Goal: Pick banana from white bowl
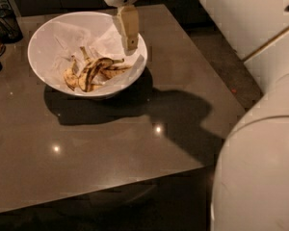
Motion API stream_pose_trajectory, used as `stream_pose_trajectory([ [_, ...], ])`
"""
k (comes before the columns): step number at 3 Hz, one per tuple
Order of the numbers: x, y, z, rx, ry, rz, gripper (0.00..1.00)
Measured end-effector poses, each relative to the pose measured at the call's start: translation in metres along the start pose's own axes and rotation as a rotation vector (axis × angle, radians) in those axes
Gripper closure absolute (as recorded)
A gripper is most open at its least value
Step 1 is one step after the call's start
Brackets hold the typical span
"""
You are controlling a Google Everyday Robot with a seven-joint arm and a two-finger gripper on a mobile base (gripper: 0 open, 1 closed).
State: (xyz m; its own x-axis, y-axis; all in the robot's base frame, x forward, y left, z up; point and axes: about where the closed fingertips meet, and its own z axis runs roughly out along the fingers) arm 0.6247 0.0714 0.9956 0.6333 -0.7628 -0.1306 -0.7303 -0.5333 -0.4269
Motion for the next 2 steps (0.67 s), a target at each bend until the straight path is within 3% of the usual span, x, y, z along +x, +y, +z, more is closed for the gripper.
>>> stream_pose_trajectory([
  [2,0.0018,-0.0156,0.026,-0.05,-0.05,-0.022,0.06],
])
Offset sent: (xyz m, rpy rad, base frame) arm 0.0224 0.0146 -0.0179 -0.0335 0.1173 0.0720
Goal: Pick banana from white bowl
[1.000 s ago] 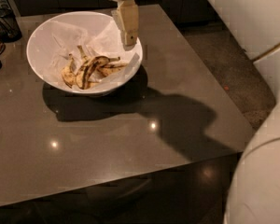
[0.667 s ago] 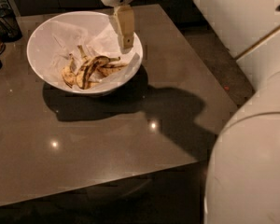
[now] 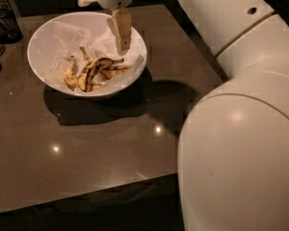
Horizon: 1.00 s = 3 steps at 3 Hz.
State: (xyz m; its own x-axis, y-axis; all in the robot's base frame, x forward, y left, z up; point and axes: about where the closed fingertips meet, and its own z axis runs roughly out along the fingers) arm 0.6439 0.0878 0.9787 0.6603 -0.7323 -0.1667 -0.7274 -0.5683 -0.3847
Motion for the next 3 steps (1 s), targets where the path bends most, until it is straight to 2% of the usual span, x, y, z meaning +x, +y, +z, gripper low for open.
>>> stream_pose_trajectory([
  [1,0.0,-0.007,0.009,-0.007,-0.02,-0.001,0.11],
  [3,-0.003,-0.004,0.037,-0.055,-0.04,0.035,0.2],
])
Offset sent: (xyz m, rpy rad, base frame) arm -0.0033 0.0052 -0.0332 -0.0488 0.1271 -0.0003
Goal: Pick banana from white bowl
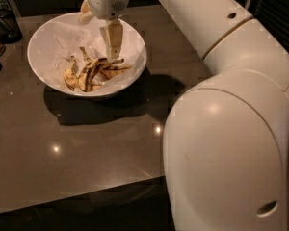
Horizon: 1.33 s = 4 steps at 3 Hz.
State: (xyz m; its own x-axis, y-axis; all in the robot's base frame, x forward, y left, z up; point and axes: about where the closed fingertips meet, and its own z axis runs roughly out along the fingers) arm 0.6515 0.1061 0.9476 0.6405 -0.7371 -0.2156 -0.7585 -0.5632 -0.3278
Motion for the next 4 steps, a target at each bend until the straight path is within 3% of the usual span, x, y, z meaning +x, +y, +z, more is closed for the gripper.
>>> stream_pose_trajectory([
  [2,-0.003,0.008,0.02,-0.037,-0.019,0.032,0.26],
  [4,-0.004,0.025,0.051,-0.095,-0.065,0.069,0.26],
])
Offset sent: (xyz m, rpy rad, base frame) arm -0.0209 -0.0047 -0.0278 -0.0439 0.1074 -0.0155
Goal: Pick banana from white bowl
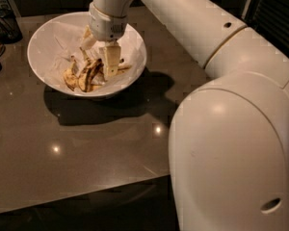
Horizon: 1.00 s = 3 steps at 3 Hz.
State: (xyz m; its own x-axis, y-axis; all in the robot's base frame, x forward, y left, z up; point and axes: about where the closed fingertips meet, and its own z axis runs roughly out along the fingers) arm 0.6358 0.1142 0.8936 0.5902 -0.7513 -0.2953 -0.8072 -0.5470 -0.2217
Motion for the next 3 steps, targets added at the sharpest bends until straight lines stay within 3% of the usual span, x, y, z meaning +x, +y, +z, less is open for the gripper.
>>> stream_pose_trajectory([
  [1,-0.002,0.006,0.012,-0.023,-0.02,0.009,0.26],
  [2,-0.003,0.009,0.019,-0.033,-0.028,0.019,0.41],
  [3,-0.003,0.013,0.023,-0.04,-0.017,0.032,0.64],
])
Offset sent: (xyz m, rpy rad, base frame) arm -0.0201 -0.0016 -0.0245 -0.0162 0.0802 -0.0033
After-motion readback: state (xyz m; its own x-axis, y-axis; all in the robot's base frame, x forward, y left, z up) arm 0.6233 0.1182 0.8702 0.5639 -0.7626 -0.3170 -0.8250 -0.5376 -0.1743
